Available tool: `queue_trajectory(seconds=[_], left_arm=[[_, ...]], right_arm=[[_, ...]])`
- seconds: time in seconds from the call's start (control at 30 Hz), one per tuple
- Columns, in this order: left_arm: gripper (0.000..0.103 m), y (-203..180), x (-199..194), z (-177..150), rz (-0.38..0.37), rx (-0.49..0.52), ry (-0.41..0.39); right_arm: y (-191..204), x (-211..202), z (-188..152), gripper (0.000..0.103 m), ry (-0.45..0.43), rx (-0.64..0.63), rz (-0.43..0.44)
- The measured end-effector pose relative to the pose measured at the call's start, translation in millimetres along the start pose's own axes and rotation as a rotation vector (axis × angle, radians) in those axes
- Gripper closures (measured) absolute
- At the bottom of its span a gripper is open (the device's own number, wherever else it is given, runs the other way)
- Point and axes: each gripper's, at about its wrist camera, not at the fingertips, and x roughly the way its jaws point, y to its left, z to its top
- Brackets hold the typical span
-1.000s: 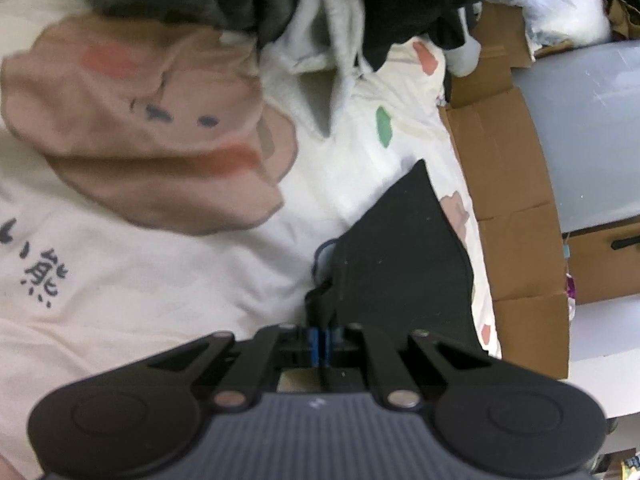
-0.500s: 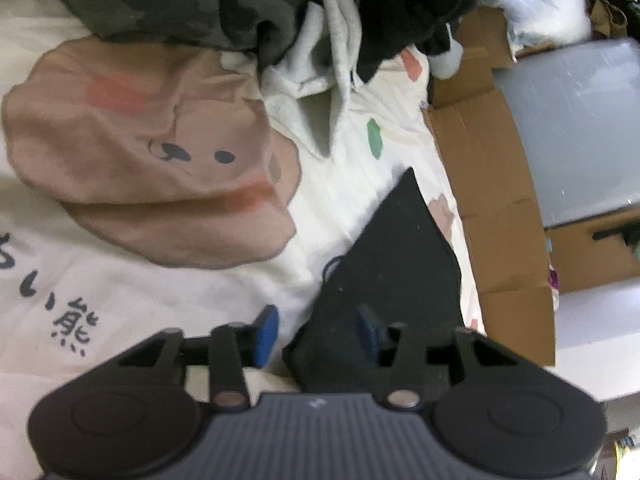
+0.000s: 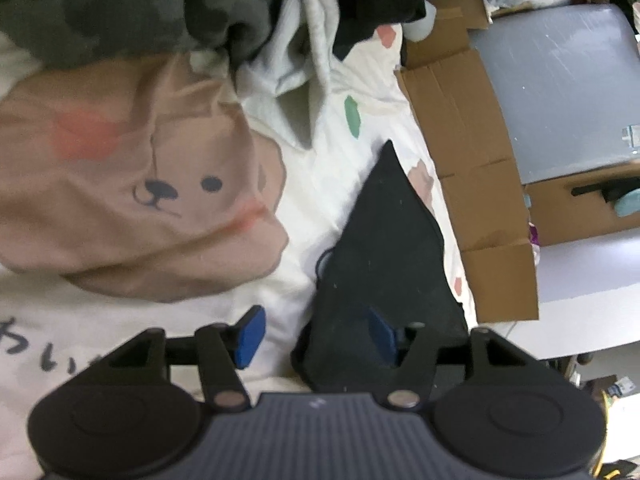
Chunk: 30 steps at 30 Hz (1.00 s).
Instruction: Fold clothes
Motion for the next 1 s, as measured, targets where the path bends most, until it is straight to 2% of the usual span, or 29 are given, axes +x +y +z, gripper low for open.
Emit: queue_trajectory(seconds=[0.13,0.3,0.57,0.63,0.67,0.83,1.0], left_arm=[[0.043,4.1,14.7,-5.8,-0.041,-0.017,0.044],[0.041,6.7,27.1,-9.6,-0.096,-0.015,0.083],[0.044,14.9,31.9,-11.7,-0.176,-0.021,0.096],[0.056,16.2,30.8,-11.2,-0.181,-0.023,0.081],[0.059,14.8,30.2,-10.8,-0.187,-0.017,0.07],[0.096,2.3,32.0,-7.9,-0.243,0.021,0.076],[0.097,-4.4,23.3,-5.3,-0.251,0.034,0.054]], right_arm=[[38.5,7.3,13.9,0.076,0.048,-0.159,-0.031],[84.8,17.7,23.3,0.076,0.057,-0.314,-0.072],[137.6,43.6,19.2,0.076,0.038,-0.288,-0.013],[148.2,54.2,9.2,0.076,0.033,-0.282,-0.008],[154.1,59.4,3.8,0.076,0.031,-0.286,-0.016],[186.1,89.0,-24.4,0.076,0.025,-0.275,-0.032],[213.6,118.1,-66.0,0.076,0.054,-0.289,-0.016]])
